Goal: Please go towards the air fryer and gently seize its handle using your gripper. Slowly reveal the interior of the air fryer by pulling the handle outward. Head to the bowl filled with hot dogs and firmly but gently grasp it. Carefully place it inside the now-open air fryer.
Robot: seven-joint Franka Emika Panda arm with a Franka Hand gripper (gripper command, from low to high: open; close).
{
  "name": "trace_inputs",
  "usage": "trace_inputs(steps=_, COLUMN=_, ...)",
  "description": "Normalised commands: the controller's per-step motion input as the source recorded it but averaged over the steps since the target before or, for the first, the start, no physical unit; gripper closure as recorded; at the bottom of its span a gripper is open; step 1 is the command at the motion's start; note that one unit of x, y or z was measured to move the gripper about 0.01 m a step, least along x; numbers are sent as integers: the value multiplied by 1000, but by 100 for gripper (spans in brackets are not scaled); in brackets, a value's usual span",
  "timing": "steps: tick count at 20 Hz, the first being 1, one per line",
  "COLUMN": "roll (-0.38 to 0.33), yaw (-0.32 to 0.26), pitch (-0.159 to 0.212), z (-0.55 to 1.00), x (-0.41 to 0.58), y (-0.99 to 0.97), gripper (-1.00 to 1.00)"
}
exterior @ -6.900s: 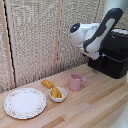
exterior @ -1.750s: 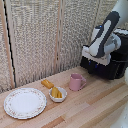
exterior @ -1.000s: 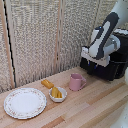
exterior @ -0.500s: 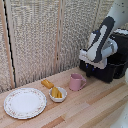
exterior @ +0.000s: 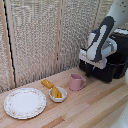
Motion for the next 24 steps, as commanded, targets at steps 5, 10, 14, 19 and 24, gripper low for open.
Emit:
trace_inputs(steps=5, roll=-41, yaw=-85, pitch=2, z=224, x=17, y=83, gripper=-100)
trace_inputs(steps=10, roll=-11, yaw=-53, pitch=-2, z=518, x=8, y=115, gripper=-100)
trace_inputs(steps=14, roll=20, yaw=0, pitch=-18, z=835, x=7, y=245, gripper=-100)
trace_inputs(steps=19, roll=34, yaw=0, pitch=0, z=890, x=3, y=372, gripper=-100)
trace_inputs(steps=24, roll=147, yaw=0, pitch=59, z=627, x=0, y=474, gripper=-100)
